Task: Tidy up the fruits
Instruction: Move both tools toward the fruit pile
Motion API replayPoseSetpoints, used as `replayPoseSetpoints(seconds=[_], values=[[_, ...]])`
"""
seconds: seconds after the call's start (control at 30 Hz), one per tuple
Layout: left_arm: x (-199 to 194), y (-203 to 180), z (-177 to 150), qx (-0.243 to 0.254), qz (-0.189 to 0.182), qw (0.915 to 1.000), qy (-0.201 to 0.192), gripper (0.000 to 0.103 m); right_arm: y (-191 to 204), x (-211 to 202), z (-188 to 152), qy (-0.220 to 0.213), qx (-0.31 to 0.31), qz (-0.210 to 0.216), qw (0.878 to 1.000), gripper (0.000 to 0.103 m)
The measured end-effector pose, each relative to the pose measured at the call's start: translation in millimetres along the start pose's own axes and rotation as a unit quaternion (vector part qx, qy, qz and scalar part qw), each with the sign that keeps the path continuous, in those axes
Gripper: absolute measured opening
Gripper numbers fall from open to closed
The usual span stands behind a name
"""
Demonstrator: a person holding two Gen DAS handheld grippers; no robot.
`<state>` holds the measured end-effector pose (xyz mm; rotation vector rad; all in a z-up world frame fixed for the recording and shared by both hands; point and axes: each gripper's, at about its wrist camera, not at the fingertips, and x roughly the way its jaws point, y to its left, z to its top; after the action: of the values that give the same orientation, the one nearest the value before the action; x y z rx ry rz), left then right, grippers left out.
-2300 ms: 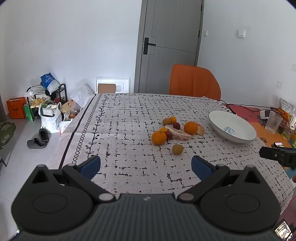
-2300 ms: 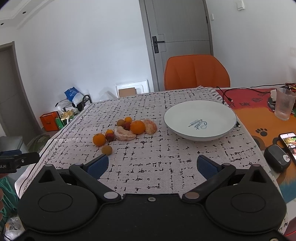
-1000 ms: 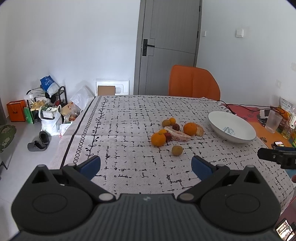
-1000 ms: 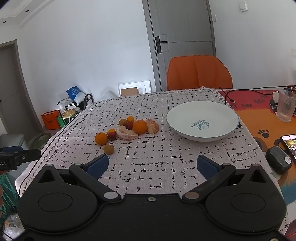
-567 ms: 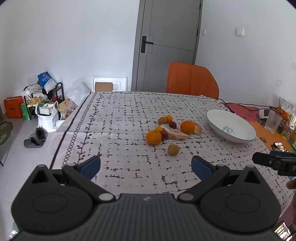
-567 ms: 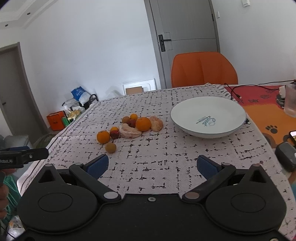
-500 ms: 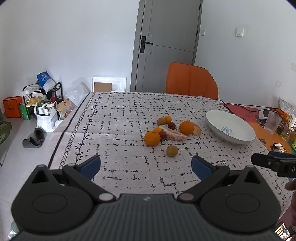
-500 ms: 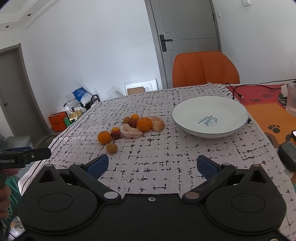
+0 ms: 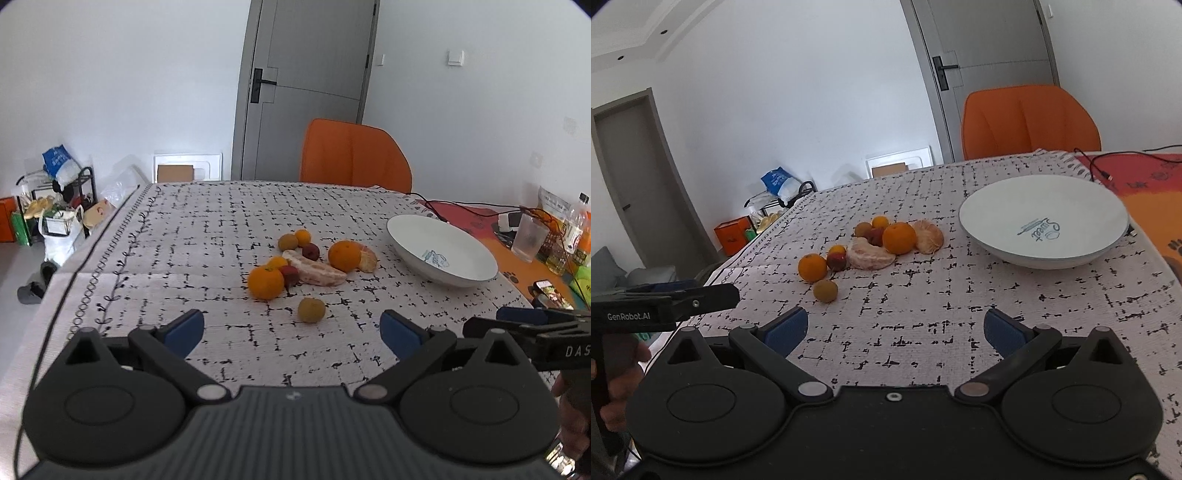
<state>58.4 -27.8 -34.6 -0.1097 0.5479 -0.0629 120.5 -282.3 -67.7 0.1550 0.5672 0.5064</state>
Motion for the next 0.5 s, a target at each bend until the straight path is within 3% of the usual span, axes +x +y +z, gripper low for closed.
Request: replayPoseSetpoints(seconds=[0.2,0.3,0.33,0.5], values=[[22,-1,1,-0.013,0.004,0.9999,0.005,0.092,-5,14,3,-0.001,-0.011,-0.004,1.000,0.103],[35,-1,1,-0.015,0.005,0.9997,0.017,0.086,-7,21,4,0.003,-0.014,-0.005,1.000,0.088],[40,-1,1,-0.019,0.004,0.9996,0.020,0.080,-8,23,5,0.007,-0.013,-0.006,1.000,0.084],[55,-4,1,-0.021,-0.003,0.9995,0.024,0.069,-11,34,6,0.014,-0.020,-0.007,1.000,0.083]])
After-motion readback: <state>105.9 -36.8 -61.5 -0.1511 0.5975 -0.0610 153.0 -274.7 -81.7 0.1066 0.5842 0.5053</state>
